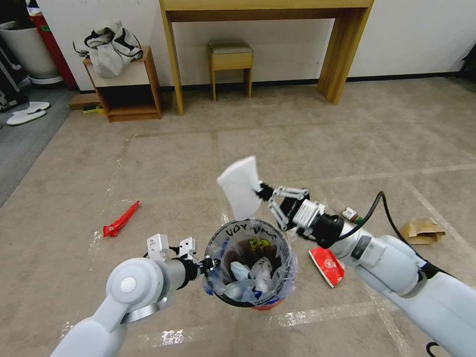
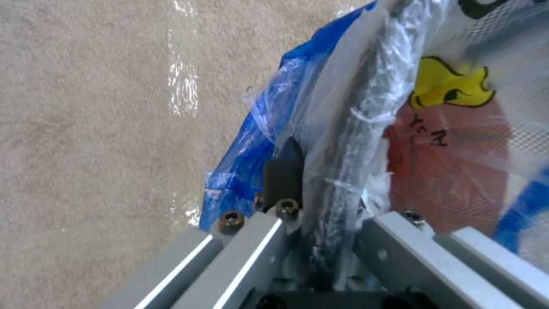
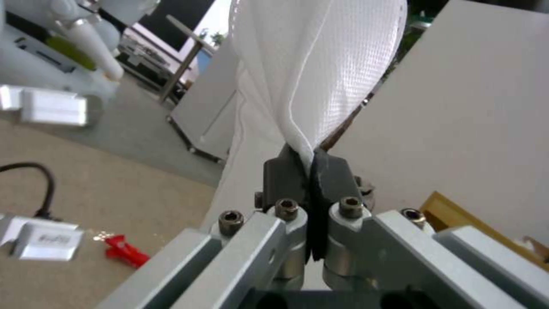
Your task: Pick up the trash bin and place the garbage on the floor into it.
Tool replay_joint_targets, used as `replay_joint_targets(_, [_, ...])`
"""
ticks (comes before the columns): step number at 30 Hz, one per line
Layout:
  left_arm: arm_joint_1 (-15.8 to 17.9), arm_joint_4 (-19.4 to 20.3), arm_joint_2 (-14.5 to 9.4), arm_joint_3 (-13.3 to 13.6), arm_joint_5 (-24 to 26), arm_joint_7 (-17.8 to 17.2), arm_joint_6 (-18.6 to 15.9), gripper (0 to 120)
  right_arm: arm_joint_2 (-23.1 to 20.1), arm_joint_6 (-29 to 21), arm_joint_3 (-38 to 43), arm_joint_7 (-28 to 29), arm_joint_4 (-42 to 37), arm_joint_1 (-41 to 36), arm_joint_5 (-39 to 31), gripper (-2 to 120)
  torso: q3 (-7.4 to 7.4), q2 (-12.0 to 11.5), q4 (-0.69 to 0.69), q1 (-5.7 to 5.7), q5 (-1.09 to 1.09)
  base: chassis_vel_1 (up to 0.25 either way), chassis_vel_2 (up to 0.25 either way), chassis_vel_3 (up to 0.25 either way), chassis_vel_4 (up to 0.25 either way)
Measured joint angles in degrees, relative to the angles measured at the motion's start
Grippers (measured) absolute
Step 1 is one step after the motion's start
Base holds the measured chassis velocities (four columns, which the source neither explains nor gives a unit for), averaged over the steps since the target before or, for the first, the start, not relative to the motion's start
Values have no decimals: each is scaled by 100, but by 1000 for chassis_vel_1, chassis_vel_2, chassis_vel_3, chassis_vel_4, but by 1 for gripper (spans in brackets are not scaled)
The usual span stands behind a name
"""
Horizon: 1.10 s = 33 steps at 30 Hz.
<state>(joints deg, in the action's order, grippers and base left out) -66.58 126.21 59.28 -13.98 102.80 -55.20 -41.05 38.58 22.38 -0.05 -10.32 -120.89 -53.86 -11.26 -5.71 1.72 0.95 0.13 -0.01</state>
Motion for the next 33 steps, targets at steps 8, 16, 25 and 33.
replay_joint_targets(8, [-223, 215, 9, -300, 204, -172, 41, 0, 251, 193, -304, -84, 322, 10, 333, 0, 0, 0, -1, 0, 1, 0, 0, 0, 0])
replay_joint_targets(16, [-400, 185, -11, -499, 179, -174, 25, 0, 433, 263, -384, -43, 527, 68, 395, 0, 0, -1, 0, 0, 1, 0, 0, 0, 0])
replay_joint_targets(25, [-452, 32, 65, -490, 54, -90, -38, 0, 283, 102, -83, 2, 285, 156, 236, 0, 0, -1, -1, 1, 0, 0, 0, 0, 0])
replay_joint_targets(33, [-418, 170, 145, -541, 92, -104, 39, 0, 379, 361, -147, -62, 615, -103, 500, 0, 0, -1, -1, 1, 2, 0, 0, 0, 0])
